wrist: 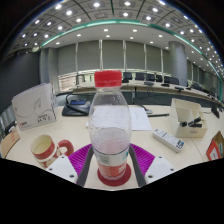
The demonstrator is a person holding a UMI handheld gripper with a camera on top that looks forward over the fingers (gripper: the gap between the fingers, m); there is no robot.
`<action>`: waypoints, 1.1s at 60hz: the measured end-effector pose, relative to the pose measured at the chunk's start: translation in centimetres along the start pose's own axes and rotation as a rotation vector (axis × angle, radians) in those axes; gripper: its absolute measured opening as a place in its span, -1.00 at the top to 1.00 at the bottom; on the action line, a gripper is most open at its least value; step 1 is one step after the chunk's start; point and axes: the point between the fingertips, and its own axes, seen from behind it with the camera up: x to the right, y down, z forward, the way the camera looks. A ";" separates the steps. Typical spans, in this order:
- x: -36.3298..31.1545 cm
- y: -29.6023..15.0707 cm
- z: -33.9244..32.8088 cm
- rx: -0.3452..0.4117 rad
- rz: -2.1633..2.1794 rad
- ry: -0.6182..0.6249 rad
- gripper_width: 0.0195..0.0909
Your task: Pour water
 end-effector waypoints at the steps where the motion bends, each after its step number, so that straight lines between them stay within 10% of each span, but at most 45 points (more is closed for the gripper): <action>1: 0.0 0.1 -0.1 -0.007 0.007 0.000 -0.61; 3: 0.0 0.3 -0.4 -0.020 0.018 0.005 -0.91; 66: -16.6 -0.1 -36.8 -0.196 -0.018 0.242 -0.86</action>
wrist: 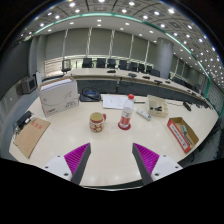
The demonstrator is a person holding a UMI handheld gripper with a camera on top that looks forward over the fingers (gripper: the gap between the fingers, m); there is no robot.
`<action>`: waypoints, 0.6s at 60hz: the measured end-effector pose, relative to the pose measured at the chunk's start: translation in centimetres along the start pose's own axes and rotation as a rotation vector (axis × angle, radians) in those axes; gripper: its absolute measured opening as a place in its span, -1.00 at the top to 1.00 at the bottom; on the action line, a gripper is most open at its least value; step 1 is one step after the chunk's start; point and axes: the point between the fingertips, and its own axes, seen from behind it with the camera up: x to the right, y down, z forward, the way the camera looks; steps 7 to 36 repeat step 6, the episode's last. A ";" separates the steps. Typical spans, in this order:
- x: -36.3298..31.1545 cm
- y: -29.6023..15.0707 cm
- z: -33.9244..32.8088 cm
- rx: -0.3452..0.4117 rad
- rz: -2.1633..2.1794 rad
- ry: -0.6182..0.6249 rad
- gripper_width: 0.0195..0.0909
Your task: Pour water
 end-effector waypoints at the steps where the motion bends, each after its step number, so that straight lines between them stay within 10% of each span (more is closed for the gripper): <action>1: 0.0 0.0 -0.1 0.002 -0.005 0.001 -0.86; 36: -0.1 -0.2 -0.4 0.011 -0.024 0.007 -0.86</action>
